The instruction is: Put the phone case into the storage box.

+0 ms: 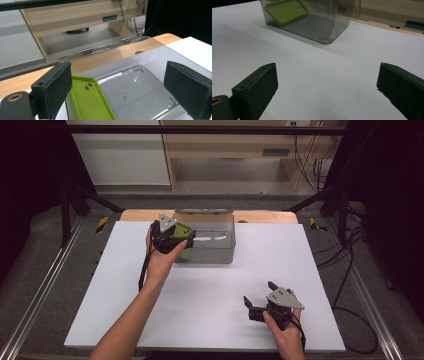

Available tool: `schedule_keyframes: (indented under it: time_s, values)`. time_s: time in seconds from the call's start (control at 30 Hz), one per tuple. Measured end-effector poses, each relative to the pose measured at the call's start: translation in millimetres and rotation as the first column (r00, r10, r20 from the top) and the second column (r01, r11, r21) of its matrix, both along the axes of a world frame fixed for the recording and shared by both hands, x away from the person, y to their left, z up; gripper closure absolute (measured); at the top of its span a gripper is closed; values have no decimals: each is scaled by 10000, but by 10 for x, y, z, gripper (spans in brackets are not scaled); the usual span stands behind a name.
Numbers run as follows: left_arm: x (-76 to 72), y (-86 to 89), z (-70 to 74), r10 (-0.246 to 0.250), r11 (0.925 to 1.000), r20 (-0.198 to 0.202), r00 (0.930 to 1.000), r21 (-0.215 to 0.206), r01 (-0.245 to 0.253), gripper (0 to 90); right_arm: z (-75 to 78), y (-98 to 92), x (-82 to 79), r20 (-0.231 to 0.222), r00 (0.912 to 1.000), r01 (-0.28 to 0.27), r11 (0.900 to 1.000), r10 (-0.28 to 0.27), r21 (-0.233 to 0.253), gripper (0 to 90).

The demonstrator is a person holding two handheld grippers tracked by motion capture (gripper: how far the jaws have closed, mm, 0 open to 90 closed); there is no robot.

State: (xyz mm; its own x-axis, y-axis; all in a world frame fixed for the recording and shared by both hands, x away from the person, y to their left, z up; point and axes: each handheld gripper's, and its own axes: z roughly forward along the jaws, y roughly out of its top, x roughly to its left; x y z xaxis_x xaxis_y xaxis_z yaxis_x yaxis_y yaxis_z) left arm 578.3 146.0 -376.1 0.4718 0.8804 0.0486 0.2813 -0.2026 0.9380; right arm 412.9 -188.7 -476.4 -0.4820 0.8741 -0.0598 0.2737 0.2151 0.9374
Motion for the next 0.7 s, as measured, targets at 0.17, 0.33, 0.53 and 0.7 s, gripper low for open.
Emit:
schedule_keyframes:
  time_s: [0.17, 0.33, 0.53, 0.7]
  values:
    - [-68, 2, 26, -190, 9998, 85, 9998, 100, 189, 69, 2, 8, -5, -16, 10000, 32, 10000, -32, -5, 38]
    - [-141, 28, 19, -332, 9994, 89, 9994, 87, 331, 61, 0, 21, -2, -3, 10000, 26, 9999, -26, -103, 38]
    - [-241, 91, 15, -423, 9991, 156, 9990, -76, 424, 52, 5, 40, -15, 24, 9999, 100, 9998, -99, -182, 38]
    - [-317, 134, 28, -509, 9984, 161, 9986, -231, 513, 52, 18, 44, -43, 120, 9999, 117, 9997, -115, -209, 35]
